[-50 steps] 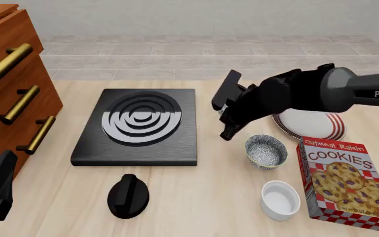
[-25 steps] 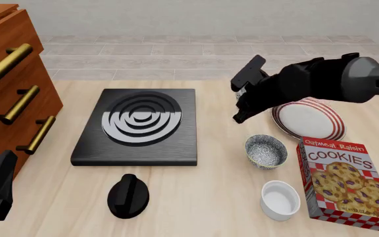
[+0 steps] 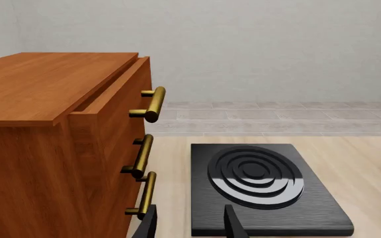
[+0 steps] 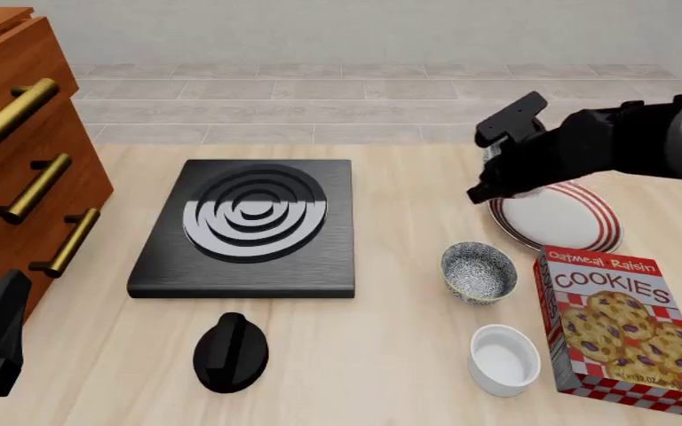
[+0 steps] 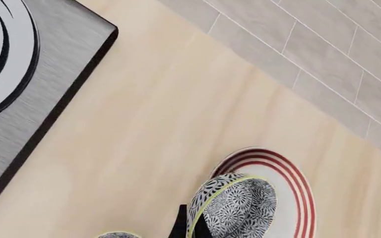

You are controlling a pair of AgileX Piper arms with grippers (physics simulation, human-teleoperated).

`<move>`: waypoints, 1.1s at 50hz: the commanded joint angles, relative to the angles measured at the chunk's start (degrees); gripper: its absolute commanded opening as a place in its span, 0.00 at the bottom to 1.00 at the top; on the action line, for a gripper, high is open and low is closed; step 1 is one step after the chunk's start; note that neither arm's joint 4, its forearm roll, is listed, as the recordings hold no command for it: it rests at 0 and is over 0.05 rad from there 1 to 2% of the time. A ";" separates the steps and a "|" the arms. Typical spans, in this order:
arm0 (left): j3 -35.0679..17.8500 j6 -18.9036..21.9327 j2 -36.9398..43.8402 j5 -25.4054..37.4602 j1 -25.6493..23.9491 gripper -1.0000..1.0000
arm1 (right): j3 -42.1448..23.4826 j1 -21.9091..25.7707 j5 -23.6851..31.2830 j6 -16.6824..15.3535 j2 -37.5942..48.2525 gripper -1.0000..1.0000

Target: Pick the akita bowl from table center and place it on the plate.

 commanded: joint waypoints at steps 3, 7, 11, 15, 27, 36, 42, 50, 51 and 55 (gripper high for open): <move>0.00 0.01 0.03 -0.01 -0.01 1.00 | -0.32 -5.98 0.28 0.99 0.84 0.00; 0.00 -0.01 0.00 0.00 0.00 1.00 | -1.53 -8.06 0.97 0.91 1.73 0.00; 0.00 0.01 0.00 0.00 0.00 1.00 | -2.23 -9.42 0.95 1.05 3.07 0.00; 0.00 0.00 0.00 0.00 0.00 1.00 | -2.76 -10.31 0.92 0.74 4.08 0.00; 0.00 0.00 0.01 0.00 0.00 1.00 | -4.31 -13.11 0.70 -0.67 8.21 0.00; 0.00 0.00 0.01 0.00 -0.01 1.00 | -6.73 -12.93 0.74 1.11 11.00 0.00; 0.00 0.01 -0.02 0.01 0.00 1.00 | -8.55 -12.98 1.45 1.27 12.64 0.00; 0.00 -0.01 0.00 0.00 0.01 1.00 | -9.59 -13.31 2.19 0.48 14.20 0.00; 0.00 -0.01 0.02 -0.01 0.00 1.00 | -9.60 -13.35 2.19 0.33 14.28 0.00; 0.00 0.00 0.02 -0.01 0.00 1.00 | -9.30 -13.67 2.11 -0.49 14.93 0.00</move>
